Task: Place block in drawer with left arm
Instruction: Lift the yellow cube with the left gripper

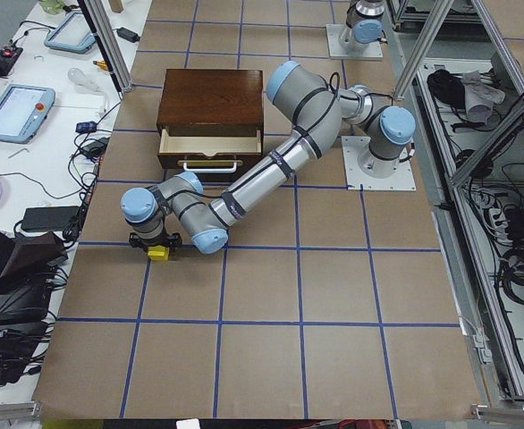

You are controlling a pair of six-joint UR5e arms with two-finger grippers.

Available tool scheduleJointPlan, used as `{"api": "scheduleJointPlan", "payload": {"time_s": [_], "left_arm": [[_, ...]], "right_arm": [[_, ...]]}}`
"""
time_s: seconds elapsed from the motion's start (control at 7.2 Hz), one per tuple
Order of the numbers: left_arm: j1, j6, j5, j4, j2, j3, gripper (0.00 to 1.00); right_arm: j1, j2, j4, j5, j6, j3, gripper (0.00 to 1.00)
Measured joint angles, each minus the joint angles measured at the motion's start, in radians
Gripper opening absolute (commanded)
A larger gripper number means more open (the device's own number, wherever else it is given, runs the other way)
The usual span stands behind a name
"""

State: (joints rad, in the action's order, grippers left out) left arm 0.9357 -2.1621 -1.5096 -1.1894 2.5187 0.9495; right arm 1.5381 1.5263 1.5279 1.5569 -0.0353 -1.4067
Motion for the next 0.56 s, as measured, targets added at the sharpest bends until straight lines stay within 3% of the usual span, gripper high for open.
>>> {"api": "scheduleJointPlan", "payload": {"time_s": [0.56], "left_arm": [[0.000,0.012,-0.001,0.000,-0.001,-0.001,0.13]], "right_arm": [[0.000,-0.001,0.000,-0.001,0.000,0.000,1.00]]}}
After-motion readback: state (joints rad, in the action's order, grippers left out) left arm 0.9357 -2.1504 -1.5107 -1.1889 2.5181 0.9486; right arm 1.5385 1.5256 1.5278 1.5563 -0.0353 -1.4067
